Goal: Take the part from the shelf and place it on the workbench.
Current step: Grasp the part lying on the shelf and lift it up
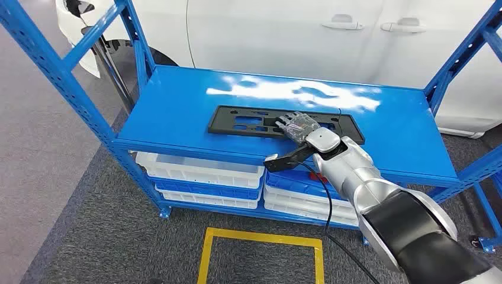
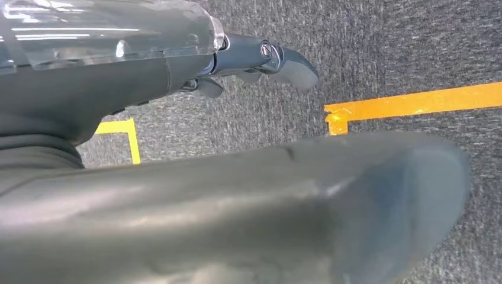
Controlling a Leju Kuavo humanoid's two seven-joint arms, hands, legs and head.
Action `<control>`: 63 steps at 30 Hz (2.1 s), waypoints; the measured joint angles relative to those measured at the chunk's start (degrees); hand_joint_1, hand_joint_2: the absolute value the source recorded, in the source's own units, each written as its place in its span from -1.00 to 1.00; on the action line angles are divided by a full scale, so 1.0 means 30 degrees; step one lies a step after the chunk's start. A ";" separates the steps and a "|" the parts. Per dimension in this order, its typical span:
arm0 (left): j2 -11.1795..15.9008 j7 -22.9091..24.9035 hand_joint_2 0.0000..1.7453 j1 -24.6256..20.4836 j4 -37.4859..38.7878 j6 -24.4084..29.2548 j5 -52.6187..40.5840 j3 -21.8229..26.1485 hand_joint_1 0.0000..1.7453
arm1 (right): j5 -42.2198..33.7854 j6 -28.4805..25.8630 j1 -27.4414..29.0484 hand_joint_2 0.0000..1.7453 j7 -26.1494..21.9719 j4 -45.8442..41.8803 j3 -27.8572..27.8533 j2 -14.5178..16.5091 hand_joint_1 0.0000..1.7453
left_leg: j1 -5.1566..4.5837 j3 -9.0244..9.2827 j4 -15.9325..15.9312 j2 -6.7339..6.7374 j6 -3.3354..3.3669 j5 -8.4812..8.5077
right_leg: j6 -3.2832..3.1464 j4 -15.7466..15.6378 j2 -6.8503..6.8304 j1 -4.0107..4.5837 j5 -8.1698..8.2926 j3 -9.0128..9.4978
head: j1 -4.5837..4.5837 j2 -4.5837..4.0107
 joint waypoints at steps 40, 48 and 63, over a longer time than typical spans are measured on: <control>0.0000 -0.0455 -1.00 0.0152 0.0015 -0.0116 -0.0147 0.0000 -1.00 | -0.0335 -0.0215 -0.0511 1.00 -0.0023 0.0215 -0.0328 0.0709 1.00 | 0.0224 -0.2010 0.5187 0.0248 -0.0560 -0.2703 | -0.0552 -0.0558 0.0093 -0.0038 0.0291 0.0368 | -0.0003 0.0000; 0.0007 -0.0570 0.00 0.0151 0.0015 0.0038 0.0064 0.0027 -1.00 | -0.2797 -0.2057 -0.0578 1.00 -0.1858 -0.0051 -0.1202 0.0293 1.00 | 0.0338 0.0105 0.0225 0.0103 -0.0249 -0.0348 | 0.0209 -0.0086 0.0194 -0.0165 0.0030 0.0094 | 0.0000 0.0000; 0.0078 -0.3417 1.00 0.0755 0.0015 0.1681 0.1544 0.0954 -1.00 | -2.9231 0.6721 0.1562 1.00 -0.4034 -1.8656 -0.4650 0.0423 1.00 | 0.0121 0.0567 0.0072 0.0127 -0.0111 -0.0748 | -0.0129 0.0061 0.0303 0.0054 0.0353 -0.0576 | -0.0002 0.0000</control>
